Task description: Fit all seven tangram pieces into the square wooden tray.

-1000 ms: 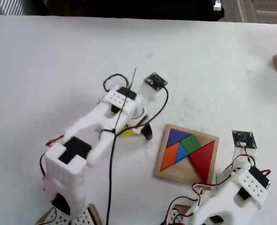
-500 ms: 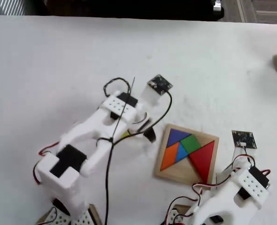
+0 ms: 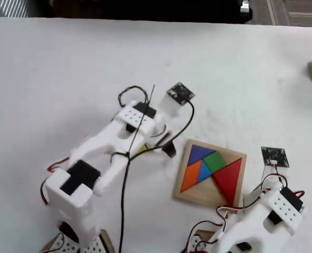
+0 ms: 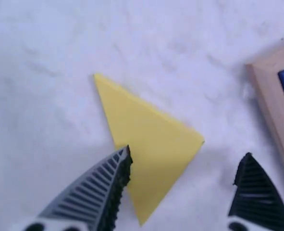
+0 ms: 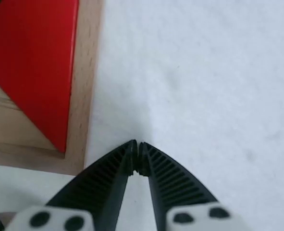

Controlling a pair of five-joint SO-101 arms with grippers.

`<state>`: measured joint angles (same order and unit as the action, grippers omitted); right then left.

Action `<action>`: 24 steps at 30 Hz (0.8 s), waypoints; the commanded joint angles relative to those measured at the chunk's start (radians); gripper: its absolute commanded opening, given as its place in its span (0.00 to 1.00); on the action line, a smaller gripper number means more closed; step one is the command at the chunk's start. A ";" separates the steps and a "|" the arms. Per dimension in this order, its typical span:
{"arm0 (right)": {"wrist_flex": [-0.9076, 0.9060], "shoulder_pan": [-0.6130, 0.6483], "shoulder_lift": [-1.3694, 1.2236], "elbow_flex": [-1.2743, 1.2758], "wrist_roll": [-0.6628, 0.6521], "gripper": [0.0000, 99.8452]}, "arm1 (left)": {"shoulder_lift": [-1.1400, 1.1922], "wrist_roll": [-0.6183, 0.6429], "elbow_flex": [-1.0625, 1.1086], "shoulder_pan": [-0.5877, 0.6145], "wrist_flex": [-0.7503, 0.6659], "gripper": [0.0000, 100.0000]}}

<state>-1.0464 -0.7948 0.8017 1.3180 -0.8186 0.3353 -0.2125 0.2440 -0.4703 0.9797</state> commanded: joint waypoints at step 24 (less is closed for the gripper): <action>0.010 0.005 0.022 -0.005 -0.031 0.02 | 0.012 0.000 -0.008 0.045 0.034 0.34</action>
<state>-1.0464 -0.7948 0.8017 1.3180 -0.8401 0.3521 -0.2125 0.2547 -0.4350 1.0027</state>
